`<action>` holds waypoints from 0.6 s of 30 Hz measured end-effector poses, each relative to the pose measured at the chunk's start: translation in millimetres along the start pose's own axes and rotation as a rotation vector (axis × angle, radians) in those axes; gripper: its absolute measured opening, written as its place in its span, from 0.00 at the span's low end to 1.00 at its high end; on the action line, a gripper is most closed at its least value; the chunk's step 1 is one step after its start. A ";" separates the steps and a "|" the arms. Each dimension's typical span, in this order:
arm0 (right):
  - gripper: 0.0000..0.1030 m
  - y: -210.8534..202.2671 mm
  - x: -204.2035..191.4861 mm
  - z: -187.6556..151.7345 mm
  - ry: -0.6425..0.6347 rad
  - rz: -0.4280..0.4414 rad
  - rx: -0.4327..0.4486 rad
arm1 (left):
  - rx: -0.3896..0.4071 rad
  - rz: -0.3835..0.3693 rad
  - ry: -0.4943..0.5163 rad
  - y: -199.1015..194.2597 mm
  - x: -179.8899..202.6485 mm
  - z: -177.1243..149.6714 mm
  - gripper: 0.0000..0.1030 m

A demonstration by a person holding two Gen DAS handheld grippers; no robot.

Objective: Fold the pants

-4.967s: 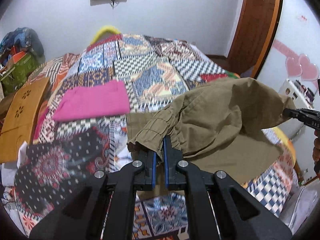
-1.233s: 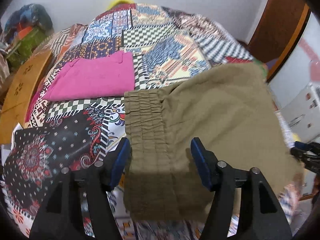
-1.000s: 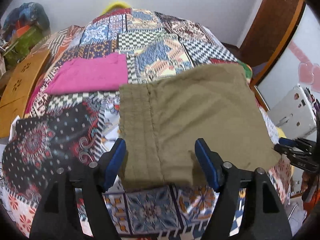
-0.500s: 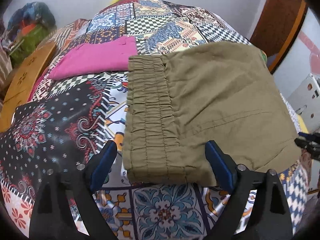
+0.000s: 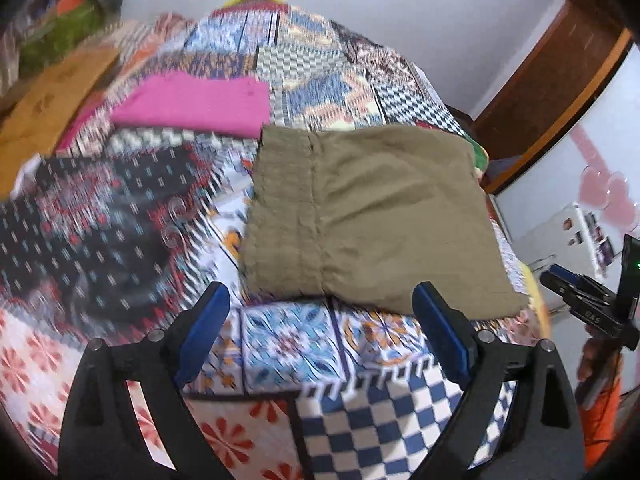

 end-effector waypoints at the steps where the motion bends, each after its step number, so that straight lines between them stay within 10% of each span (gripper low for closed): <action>1: 0.46 0.2 -4.1 1.2 -0.008 0.000 0.005 | -0.018 -0.015 -0.016 3.6 0.3 -4.7 0.91; 8: 0.46 10.8 -38.7 7.4 -0.083 0.020 0.006 | -0.149 -0.188 -0.206 38.1 -5.7 -26.2 0.92; 18: 0.46 46.0 -79.3 19.8 -0.145 0.068 -0.040 | -0.124 -0.338 -0.360 60.6 -11.0 -6.2 0.96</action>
Point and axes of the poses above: each gripper's, at about its wrist camera, not at the fingertips, and y roughly the way its jaws point, x to its right, z to its top, the point moved 4 cm from there along y, roughly the way its jaws point, and after that the axes turned 1 degree about -x, right-handed, at the moved point
